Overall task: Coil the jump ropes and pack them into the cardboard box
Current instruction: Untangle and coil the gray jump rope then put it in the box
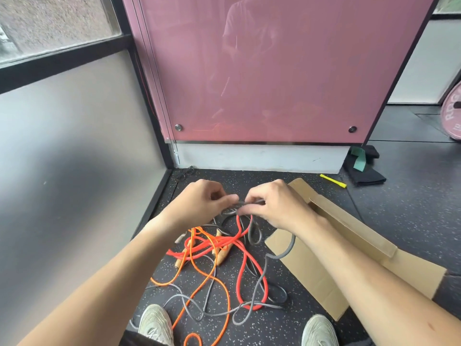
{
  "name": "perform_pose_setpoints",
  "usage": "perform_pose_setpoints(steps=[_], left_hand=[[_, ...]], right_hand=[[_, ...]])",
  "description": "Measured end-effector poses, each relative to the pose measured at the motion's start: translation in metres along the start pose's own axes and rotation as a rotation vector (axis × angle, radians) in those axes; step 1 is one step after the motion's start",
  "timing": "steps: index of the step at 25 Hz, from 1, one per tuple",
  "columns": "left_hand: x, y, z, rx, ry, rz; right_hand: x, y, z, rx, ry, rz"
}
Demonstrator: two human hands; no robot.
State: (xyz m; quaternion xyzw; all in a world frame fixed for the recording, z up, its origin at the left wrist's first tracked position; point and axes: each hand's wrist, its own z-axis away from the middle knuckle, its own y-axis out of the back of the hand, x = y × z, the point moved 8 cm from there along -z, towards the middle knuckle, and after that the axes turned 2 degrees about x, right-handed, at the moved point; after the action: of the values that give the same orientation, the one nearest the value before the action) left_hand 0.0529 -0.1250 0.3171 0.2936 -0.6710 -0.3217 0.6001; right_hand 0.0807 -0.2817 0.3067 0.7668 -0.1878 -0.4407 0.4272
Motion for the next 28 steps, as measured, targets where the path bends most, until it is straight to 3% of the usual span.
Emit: perform_pose_setpoints(steps=[3,6,10,12,14,15,17,19,25,28], left_hand=[[-0.018,0.019,-0.003,-0.005,0.061,-0.094],[-0.031,0.032,-0.004,0.053,0.099,-0.046],[-0.032,0.028,-0.006,0.131,0.111,-0.141],[-0.033,0.034,-0.006,0.241,0.118,0.042],[-0.042,0.049,-0.004,0.396,0.176,0.289],[-0.05,0.055,-0.003,0.456,0.227,0.389],[-0.068,0.061,0.002,0.546,0.36,0.566],[-0.081,0.061,0.007,0.603,0.463,0.752],[-0.104,0.083,0.021,0.842,0.607,1.014],[-0.123,0.098,0.032,0.921,0.661,1.083]], right_hand=[[0.038,0.041,0.001,0.216,-0.169,0.048],[0.057,0.062,0.009,0.384,-0.288,0.193],[0.036,0.051,0.008,0.443,-0.166,0.329],[0.034,0.034,0.005,0.254,-0.17,0.379],[0.032,0.016,0.007,0.006,-0.181,0.214],[0.025,0.014,0.007,-0.034,-0.17,0.077],[0.021,0.02,0.005,-0.008,-0.2,-0.185],[0.039,0.031,0.0,0.097,-0.301,-0.269],[0.129,0.061,0.033,0.303,-0.748,0.046],[0.152,0.082,0.045,0.372,-0.823,0.14]])
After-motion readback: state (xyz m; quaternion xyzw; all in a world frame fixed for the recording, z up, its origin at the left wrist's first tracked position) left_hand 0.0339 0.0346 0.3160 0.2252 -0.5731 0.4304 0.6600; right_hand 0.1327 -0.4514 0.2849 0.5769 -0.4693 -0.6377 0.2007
